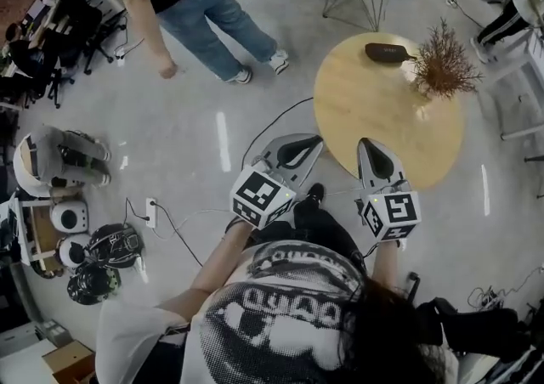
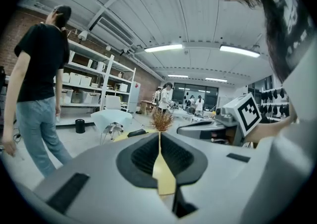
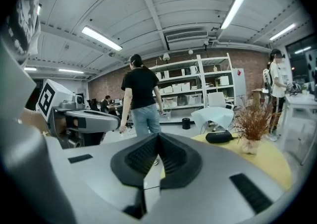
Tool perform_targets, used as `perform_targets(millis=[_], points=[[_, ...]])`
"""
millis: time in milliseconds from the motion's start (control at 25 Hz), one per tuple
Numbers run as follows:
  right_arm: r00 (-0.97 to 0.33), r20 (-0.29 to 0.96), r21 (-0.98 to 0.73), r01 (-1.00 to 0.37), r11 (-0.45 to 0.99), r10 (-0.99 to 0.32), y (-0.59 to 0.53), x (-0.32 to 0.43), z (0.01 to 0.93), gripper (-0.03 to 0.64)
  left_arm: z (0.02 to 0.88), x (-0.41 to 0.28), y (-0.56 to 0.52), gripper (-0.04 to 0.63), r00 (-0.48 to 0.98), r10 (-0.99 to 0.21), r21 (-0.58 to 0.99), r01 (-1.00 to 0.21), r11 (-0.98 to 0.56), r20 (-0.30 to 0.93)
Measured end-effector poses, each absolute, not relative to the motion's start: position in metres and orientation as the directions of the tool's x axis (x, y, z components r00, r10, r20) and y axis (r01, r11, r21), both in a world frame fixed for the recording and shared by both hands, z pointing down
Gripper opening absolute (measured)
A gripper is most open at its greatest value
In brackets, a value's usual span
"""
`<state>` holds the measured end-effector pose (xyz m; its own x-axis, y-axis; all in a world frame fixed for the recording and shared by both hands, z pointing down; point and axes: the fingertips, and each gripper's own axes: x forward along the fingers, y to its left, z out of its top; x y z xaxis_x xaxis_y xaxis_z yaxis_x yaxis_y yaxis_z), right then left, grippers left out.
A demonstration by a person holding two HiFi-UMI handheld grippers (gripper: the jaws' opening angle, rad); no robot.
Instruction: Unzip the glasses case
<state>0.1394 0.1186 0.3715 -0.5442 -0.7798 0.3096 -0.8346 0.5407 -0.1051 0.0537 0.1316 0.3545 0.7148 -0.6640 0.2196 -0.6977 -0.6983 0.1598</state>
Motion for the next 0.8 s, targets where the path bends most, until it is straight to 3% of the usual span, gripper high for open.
perform_targets(millis=[800], points=[[-0.588,0.327,-0.137,-0.804,0.578,-0.740,0.056,0.147,0.391,0.000,0.363,0.068,0.073,0.018,0.677,-0.678,0.113,-0.726,-0.678,0.286]])
